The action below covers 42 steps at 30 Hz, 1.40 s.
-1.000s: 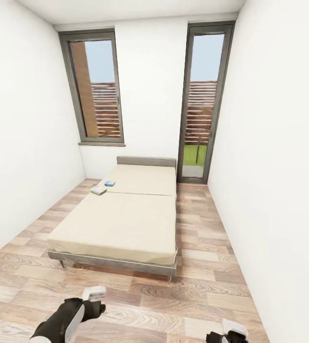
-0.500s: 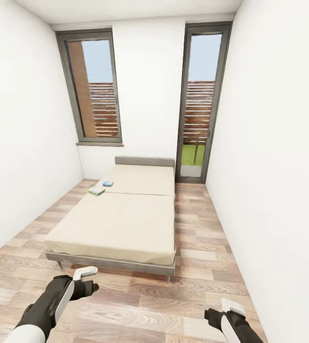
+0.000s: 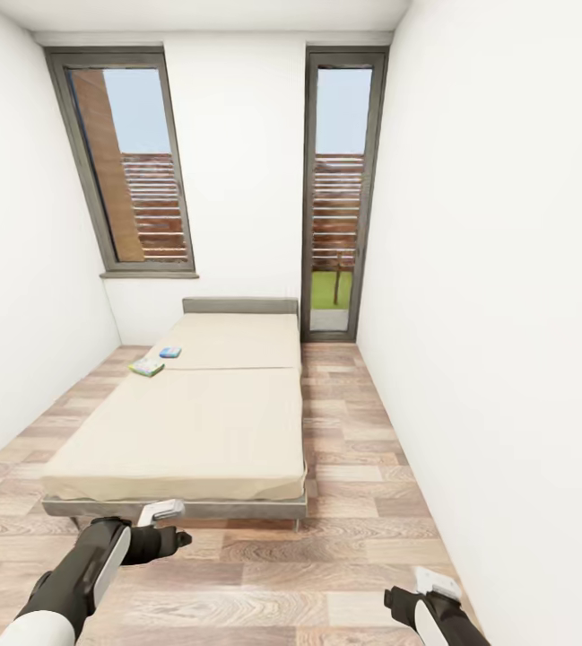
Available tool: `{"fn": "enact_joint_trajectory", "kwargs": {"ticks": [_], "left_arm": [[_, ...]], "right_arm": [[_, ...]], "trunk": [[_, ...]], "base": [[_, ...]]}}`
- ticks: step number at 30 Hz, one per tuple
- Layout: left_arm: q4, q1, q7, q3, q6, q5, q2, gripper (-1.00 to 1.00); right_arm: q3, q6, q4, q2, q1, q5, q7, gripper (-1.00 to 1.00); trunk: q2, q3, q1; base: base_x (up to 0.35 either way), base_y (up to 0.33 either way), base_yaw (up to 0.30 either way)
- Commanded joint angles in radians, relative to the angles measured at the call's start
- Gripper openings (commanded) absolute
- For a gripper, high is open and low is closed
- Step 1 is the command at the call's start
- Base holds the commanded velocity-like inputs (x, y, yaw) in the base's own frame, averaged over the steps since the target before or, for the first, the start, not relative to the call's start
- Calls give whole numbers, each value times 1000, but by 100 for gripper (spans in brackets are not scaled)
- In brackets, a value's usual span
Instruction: Put all the toys in the child's room - the three board games (two on the bed and one on the table), the two jigsaw puzzles on the table, and the tennis ball on the table - inside the toy box on the table in the child's room.
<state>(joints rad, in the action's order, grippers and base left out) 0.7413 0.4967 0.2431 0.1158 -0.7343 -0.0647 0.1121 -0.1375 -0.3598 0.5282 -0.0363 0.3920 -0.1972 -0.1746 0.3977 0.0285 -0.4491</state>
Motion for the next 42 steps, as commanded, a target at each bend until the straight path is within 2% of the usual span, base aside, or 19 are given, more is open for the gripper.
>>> {"fn": "enact_joint_trajectory", "kwargs": {"ticks": [1, 9, 18, 33, 42], "left_arm": [[1, 1, 4, 2, -7, -8, 4, 100], [2, 1, 28, 2, -8, -10, 18, 100], [3, 1, 97, 0, -11, -8, 27, 100], [3, 1, 106, 1, -11, -2, 27, 100], [3, 1, 107, 1, -11, -2, 28, 100]], "right_arm": [[-2, 1, 0, -1, 1, -10, -6, 100], [-1, 21, -28, -2, 1, -7, -6, 100], [-1, 27, -35, -3, 1, -7, -5, 100], [-1, 94, -73, -4, 1, -7, -5, 100], [-1, 100, -78, -4, 1, -7, -5, 100]], "trunk": [[2, 2, -1], [2, 2, -1], [2, 2, -1], [2, 2, -1], [2, 3, -1]], "base": [[96, 200, -175], [86, 159, -70], [9, 23, -5], [83, 222, 6], [142, 267, 164]]}}
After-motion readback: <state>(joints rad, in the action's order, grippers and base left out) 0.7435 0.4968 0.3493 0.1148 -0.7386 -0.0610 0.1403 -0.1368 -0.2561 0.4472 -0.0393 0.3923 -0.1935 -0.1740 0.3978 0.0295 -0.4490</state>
